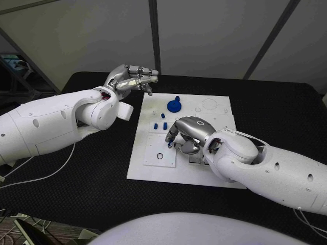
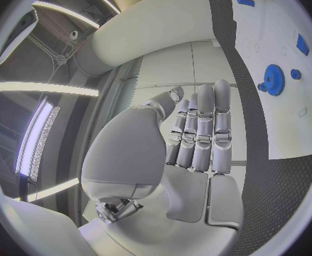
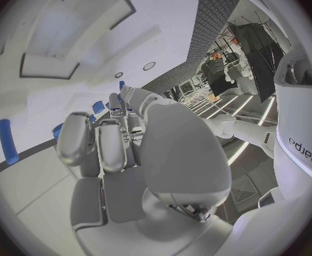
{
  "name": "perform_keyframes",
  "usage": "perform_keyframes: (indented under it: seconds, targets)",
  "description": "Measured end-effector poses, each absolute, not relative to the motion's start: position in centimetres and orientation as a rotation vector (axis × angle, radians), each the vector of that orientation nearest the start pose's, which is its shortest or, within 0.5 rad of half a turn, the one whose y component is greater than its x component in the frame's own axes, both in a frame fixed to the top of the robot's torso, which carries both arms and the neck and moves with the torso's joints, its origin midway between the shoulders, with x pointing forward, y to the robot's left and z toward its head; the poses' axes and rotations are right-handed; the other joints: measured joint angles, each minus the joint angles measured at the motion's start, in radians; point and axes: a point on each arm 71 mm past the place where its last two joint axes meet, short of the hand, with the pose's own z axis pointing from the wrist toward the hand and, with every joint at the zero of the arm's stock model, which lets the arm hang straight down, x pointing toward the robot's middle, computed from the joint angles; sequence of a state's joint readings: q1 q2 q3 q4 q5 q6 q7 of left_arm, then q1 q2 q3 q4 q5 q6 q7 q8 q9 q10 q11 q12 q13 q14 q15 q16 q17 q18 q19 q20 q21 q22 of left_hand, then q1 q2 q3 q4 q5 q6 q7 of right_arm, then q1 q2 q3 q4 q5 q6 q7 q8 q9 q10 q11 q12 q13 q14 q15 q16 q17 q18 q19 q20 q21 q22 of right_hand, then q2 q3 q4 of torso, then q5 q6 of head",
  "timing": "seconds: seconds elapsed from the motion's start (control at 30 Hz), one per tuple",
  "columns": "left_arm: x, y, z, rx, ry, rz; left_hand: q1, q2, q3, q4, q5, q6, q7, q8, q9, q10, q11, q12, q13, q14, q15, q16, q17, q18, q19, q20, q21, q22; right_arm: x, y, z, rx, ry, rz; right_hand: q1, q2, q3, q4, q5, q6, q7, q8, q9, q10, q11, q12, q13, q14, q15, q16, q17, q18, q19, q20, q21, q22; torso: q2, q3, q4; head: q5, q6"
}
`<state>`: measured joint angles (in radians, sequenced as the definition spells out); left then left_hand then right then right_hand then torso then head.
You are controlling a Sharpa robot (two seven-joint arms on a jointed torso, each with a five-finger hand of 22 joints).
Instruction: Assemble the parts on the task board
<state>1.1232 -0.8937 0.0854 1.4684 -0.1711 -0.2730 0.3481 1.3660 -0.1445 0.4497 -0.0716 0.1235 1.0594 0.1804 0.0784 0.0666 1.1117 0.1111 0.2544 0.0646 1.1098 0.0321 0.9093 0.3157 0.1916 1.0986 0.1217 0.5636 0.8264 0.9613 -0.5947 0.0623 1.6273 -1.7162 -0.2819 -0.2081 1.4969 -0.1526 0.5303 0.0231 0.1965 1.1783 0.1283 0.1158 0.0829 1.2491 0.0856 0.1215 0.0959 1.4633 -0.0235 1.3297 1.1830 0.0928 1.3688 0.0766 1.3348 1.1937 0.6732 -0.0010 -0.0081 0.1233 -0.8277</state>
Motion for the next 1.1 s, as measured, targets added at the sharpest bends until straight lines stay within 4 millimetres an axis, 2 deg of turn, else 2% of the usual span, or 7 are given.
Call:
perform_keyframes:
  seconds: [1.1]
  targets:
    - [50.06,24.98,-17.39,-1.019,1.401,-1.466,0.000,0.000,0.000,0.000,0.000,0.000,0.000,0.000,0.000,-0.004,0.004,0.000,0.000,0.000,0.000,-0.004,-0.001,0.000,0.000,0.000,0.000,0.001,40.74,-4.76,-23.67,-0.432,1.696,0.802,-0.009,-0.001,-0.003,-0.002,-0.002,0.000,0.000,-0.001,0.000,0.000,0.000,-0.008,0.002,0.000,0.000,0.000,-0.006,0.000,0.000,0.000,0.000,-0.004,-0.001,-0.0002,0.0002,0.003,-0.009]
